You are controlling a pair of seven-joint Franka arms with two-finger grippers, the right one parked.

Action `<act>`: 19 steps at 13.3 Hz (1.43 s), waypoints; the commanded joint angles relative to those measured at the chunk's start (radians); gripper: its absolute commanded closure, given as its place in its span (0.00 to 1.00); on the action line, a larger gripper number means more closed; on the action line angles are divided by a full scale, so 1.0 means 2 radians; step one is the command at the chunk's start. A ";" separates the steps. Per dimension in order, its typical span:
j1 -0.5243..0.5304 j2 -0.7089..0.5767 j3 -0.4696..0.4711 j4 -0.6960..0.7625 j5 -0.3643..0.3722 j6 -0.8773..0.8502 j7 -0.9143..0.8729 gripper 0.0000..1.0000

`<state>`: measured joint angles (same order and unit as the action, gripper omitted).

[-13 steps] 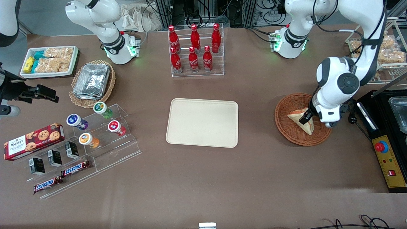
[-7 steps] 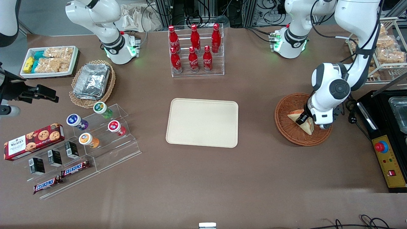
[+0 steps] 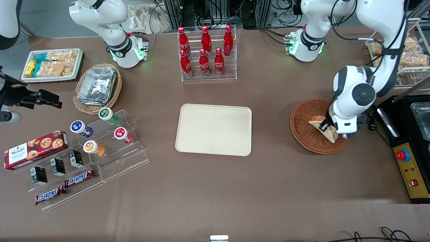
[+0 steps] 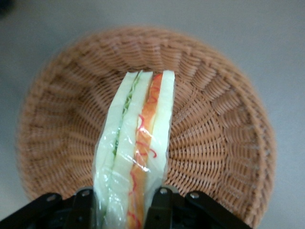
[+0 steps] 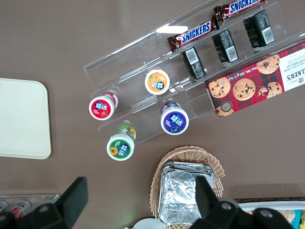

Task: Place sandwich from basket to tray
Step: 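Lift the sandwich out of the basket with the left gripper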

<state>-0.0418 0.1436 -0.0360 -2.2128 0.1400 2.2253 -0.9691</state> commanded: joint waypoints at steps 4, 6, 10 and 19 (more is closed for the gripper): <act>-0.004 -0.018 -0.010 0.231 0.000 -0.252 0.127 1.00; -0.004 -0.020 -0.023 0.301 -0.041 -0.322 0.192 1.00; -0.004 -0.040 -0.078 0.341 -0.089 -0.346 0.285 1.00; -0.006 0.039 -0.242 0.246 -0.074 -0.157 0.191 1.00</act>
<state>-0.0601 0.1846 -0.4597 -1.6664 -0.0271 1.8092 -0.4964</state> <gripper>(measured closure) 0.753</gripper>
